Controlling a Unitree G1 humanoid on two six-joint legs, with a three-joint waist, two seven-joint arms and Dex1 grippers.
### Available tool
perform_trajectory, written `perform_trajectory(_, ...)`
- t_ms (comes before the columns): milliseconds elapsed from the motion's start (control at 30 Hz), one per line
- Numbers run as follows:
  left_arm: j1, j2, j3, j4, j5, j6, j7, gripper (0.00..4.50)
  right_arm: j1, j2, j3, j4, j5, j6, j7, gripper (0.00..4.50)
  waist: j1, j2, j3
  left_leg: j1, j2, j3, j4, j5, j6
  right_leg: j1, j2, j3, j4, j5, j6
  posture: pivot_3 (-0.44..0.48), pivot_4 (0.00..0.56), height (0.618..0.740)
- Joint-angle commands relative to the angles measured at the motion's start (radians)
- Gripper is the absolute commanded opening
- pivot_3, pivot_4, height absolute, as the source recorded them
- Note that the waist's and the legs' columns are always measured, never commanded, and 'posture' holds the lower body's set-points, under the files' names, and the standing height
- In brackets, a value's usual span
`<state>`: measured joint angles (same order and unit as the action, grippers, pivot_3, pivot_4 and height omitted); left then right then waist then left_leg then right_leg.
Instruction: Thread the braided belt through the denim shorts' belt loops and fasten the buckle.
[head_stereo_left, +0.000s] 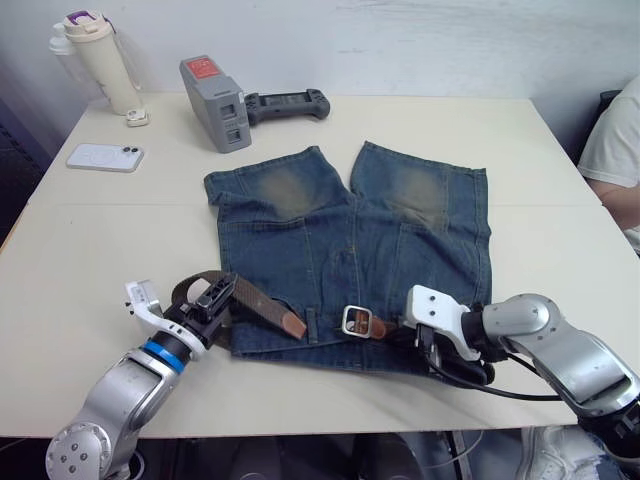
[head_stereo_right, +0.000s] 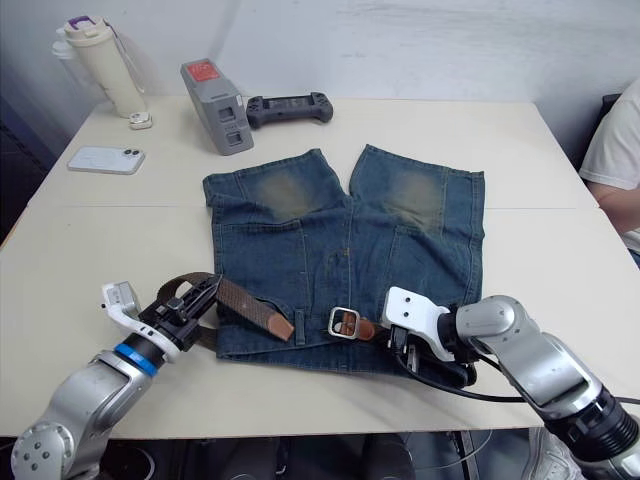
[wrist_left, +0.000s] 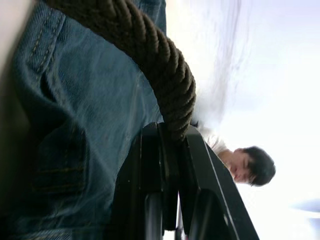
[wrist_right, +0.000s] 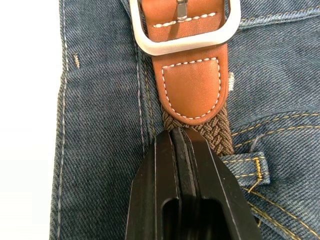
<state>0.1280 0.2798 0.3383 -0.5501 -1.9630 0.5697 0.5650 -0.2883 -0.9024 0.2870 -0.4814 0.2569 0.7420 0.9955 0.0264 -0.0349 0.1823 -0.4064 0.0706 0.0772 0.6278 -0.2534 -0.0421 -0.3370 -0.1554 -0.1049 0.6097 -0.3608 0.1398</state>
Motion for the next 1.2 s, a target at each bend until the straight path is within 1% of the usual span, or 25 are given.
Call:
perform_trajectory(33, -0.057, -0.011, 0.047, -0.048, -0.009, -0.027, 0.018, 0.00, 0.017, 0.037, -0.040, -0.037, 0.088, 0.064, 0.008, 0.10, 0.000, 0.000, 0.000, 0.000, 0.000, 0.000, 0.000, 0.000, 0.000, 0.000, 0.000, 0.000, 0.000, 0.000, 0.000, 0.000, 0.150, 0.740)
perform_trajectory(100, -0.102, -0.001, 0.071, -0.032, -0.009, -0.002, -0.005, 0.00, 0.007, 0.049, -0.090, -0.055, 0.138, 0.087, 0.013, 0.10, 0.000, 0.002, 0.001, -0.001, 0.000, 0.000, 0.000, 0.000, 0.000, -0.001, 0.000, 0.000, 0.000, 0.000, 0.000, 0.000, 0.150, 0.740)
perform_trajectory(200, -0.214, -0.026, 0.101, -0.004, -0.009, 0.023, 0.001, 0.00, -0.018, 0.050, -0.162, -0.089, 0.223, 0.143, 0.020, 0.10, 0.002, 0.007, 0.005, -0.003, 0.000, 0.000, 0.001, 0.000, 0.000, -0.002, 0.001, 0.000, 0.000, 0.001, 0.001, 0.000, 0.150, 0.740)
perform_trajectory(267, -0.290, -0.063, 0.106, 0.007, -0.009, 0.036, 0.019, 0.00, -0.037, 0.050, -0.201, -0.116, 0.282, 0.186, 0.018, 0.10, 0.003, 0.007, 0.005, -0.004, 0.000, 0.000, 0.001, 0.000, 0.000, -0.003, 0.001, 0.000, 0.000, 0.001, 0.002, 0.000, 0.150, 0.740)
perform_trajectory(333, -0.340, -0.076, 0.108, 0.025, -0.009, 0.071, 0.025, 0.00, -0.053, 0.061, -0.232, -0.138, 0.327, 0.213, 0.002, 0.10, 0.004, 0.007, 0.005, -0.004, 0.000, 0.000, 0.001, 0.000, 0.000, -0.003, 0.001, 0.000, 0.000, 0.001, 0.003, 0.000, 0.150, 0.740)
perform_trajectory(467, -0.484, -0.134, 0.121, 0.094, -0.009, 0.115, 0.088, 0.00, -0.097, 0.126, -0.298, -0.164, 0.389, 0.241, -0.092, 0.10, 0.005, 0.006, 0.005, -0.004, 0.000, 0.000, 0.001, 0.000, 0.000, -0.004, 0.001, 0.000, 0.000, 0.002, 0.003, 0.000, 0.150, 0.740)
perform_trajectory(567, -0.590, -0.191, 0.150, 0.166, -0.009, 0.144, 0.169, 0.00, -0.117, 0.165, -0.321, -0.175, 0.371, 0.205, -0.165, 0.10, 0.006, 0.005, 0.006, -0.005, 0.000, 0.000, 0.002, 0.000, 0.000, -0.004, 0.001, 0.000, 0.001, 0.002, 0.004, 0.000, 0.150, 0.740)
perform_trajectory(667, -0.653, -0.232, 0.174, 0.215, -0.009, 0.181, 0.235, 0.00, -0.121, 0.169, -0.320, -0.184, 0.355, 0.173, -0.196, 0.92, 0.006, 0.005, 0.006, -0.006, 0.000, 0.000, 0.001, 0.000, 0.000, -0.004, 0.001, 0.000, -0.001, 0.002, 0.004, 0.000, 0.150, 0.740)
perform_trajectory(700, -0.667, -0.236, 0.179, 0.230, -0.009, 0.193, 0.254, 0.00, -0.123, 0.172, -0.319, -0.184, 0.358, 0.169, -0.203, 1.40, 0.005, 0.005, 0.006, -0.006, 0.000, 0.000, 0.001, 0.000, 0.000, -0.004, 0.001, 0.000, -0.001, 0.002, 0.004, 0.000, 0.150, 0.740)
perform_trajectory(800, -0.732, -0.341, 0.175, 0.261, -0.009, 0.195, 0.393, 0.00, -0.164, 0.155, -0.213, -0.182, 0.124, -0.043, -0.284, 2.91, 0.006, 0.005, 0.006, -0.007, 0.000, 0.000, 0.001, 0.000, 0.000, -0.006, 0.001, 0.000, -0.001, 0.002, 0.005, 0.000, 0.150, 0.740)
perform_trajectory(833, -0.735, -0.374, 0.170, 0.251, -0.009, 0.192, 0.428, 0.00, -0.173, 0.148, -0.152, -0.164, 0.008, -0.134, -0.322, 3.44, 0.006, 0.004, 0.006, -0.008, 0.000, 0.000, 0.002, 0.000, 0.000, -0.006, 0.001, 0.000, -0.001, 0.003, 0.006, 0.000, 0.150, 0.740)
perform_trajectory(867, -0.736, -0.395, 0.172, 0.242, -0.009, 0.193, 0.450, 0.00, -0.175, 0.146, -0.115, -0.148, -0.063, -0.191, -0.345, 3.98, 0.006, 0.004, 0.007, -0.008, 0.000, 0.000, 0.003, 0.000, 0.000, -0.005, 0.001, 0.000, -0.002, 0.003, 0.006, 0.000, 0.150, 0.740)
perform_trajectory(900, -0.736, -0.418, 0.174, 0.231, -0.009, 0.182, 0.484, 0.00, -0.174, 0.154, -0.086, -0.136, -0.103, -0.226, -0.356, 4.42, 0.005, 0.004, 0.007, -0.008, -0.001, 0.000, 0.002, 0.000, 0.000, -0.005, 0.001, 0.000, -0.003, 0.004, 0.007, 0.000, 0.150, 0.740)
perform_trajectory(933, -0.737, -0.436, 0.176, 0.223, -0.009, 0.174, 0.510, 0.00, -0.171, 0.162, -0.069, -0.126, -0.128, -0.250, -0.360, 4.47, 0.006, 0.003, 0.007, -0.008, -0.001, 0.000, 0.002, 0.000, 0.000, -0.005, 0.001, 0.000, -0.003, 0.004, 0.007, 0.000, 0.150, 0.740)
perform_trajectory(1000, -0.728, -0.484, 0.163, 0.196, -0.009, 0.141, 0.562, 0.00, -0.180, 0.210, 0.019, -0.101, -0.225, -0.308, -0.404, 4.47, -0.001, 0.003, 0.007, -0.009, -0.001, 0.000, 0.001, 0.001, 0.000, -0.006, 0.002, 0.000, -0.003, 0.004, 0.007, 0.000, 0.150, 0.740)
perform_trajectory(1067, -0.720, -0.505, 0.147, 0.178, -0.009, 0.123, 0.586, 0.00, -0.180, 0.256, 0.078, -0.076, -0.294, -0.340, -0.435, 4.47, -0.003, 0.003, 0.007, -0.009, 0.000, 0.000, 0.001, 0.001, -0.001, -0.007, 0.002, 0.000, -0.003, 0.004, 0.007, 0.000, 0.150, 0.740)
perform_trajectory(1200, -0.719, -0.516, 0.135, 0.158, -0.009, 0.095, 0.605, 0.00, -0.172, 0.316, 0.108, -0.038, -0.375, -0.374, -0.468, 4.47, 0.001, 0.003, 0.007, -0.011, 0.000, -0.001, 0.003, 0.001, -0.001, -0.007, 0.002, -0.001, -0.003, 0.004, 0.007, 0.000, 0.150, 0.740)
